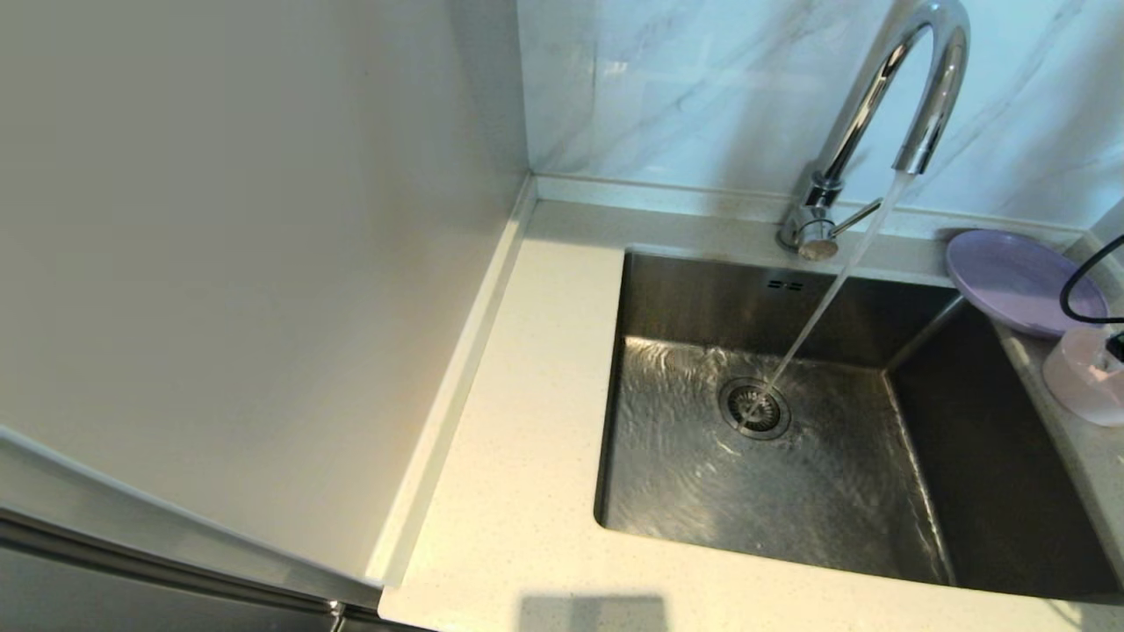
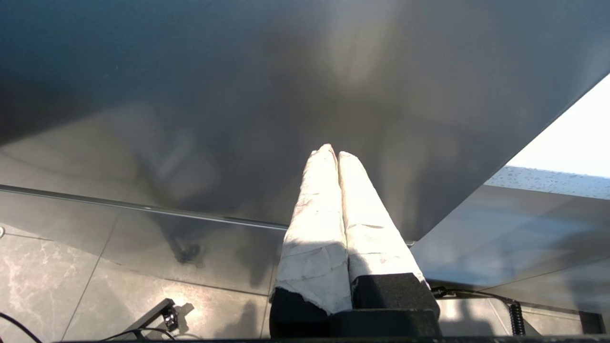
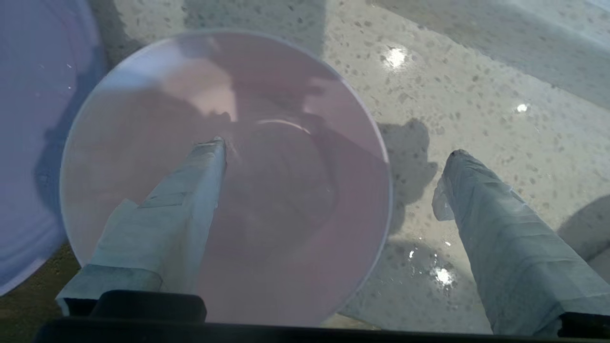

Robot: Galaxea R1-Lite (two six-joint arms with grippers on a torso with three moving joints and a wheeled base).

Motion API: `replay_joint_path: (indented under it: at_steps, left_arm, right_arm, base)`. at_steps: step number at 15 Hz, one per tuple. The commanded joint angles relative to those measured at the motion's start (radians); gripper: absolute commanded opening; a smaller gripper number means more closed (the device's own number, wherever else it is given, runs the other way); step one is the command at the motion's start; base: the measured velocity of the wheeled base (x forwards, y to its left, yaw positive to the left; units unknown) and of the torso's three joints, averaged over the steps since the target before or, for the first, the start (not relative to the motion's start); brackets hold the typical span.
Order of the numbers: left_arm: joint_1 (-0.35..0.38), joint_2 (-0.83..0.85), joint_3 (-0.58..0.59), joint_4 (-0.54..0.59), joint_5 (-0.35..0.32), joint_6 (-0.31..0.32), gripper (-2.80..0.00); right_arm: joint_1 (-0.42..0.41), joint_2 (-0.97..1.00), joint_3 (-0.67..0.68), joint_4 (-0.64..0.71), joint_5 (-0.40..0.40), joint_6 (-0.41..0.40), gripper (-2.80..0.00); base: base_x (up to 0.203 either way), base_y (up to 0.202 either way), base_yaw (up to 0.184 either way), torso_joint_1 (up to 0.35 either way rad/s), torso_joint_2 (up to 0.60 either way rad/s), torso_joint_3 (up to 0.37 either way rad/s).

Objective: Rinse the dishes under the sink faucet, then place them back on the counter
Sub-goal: Pick up the bowl

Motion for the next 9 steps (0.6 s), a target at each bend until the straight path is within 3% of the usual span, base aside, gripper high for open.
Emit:
replay_joint_path:
  at_steps: [1,2,3,5,9]
  left_arm:
    - [0.0,0.0,0.0,0.0,0.0,0.0,-2.8]
    - [0.0,0.0,0.0,0.0,0.0,0.0,-2.8]
    - [0.0,0.0,0.0,0.0,0.0,0.0,-2.8]
    - [0.0,0.0,0.0,0.0,0.0,0.0,-2.8]
    - [0.0,0.0,0.0,0.0,0.0,0.0,-2.8]
  right_arm:
    - [-0.003,0.006,0.006,0.002,-0.002,0.0,0.0]
    - [-0.002,0.009,0.008,0.002,-0.002,0.0,0.0]
    - [-0.002,0.013,0.008,0.002,-0.002,-0.001,-2.8]
    - [-0.003,0.019,0.02,0.003,0.002,-0.038,-2.8]
    - [-0.004,0.027,0.031,0.002,0.006,-0.037,-2.8]
  base:
    - [0.0,0.0,0.0,0.0,0.0,0.0]
    - [0.0,0.0,0.0,0.0,0.0,0.0]
    - [0.0,0.0,0.0,0.0,0.0,0.0]
    - [0.0,0.0,0.0,0.0,0.0,0.0]
    - [0.0,0.0,0.0,0.0,0.0,0.0]
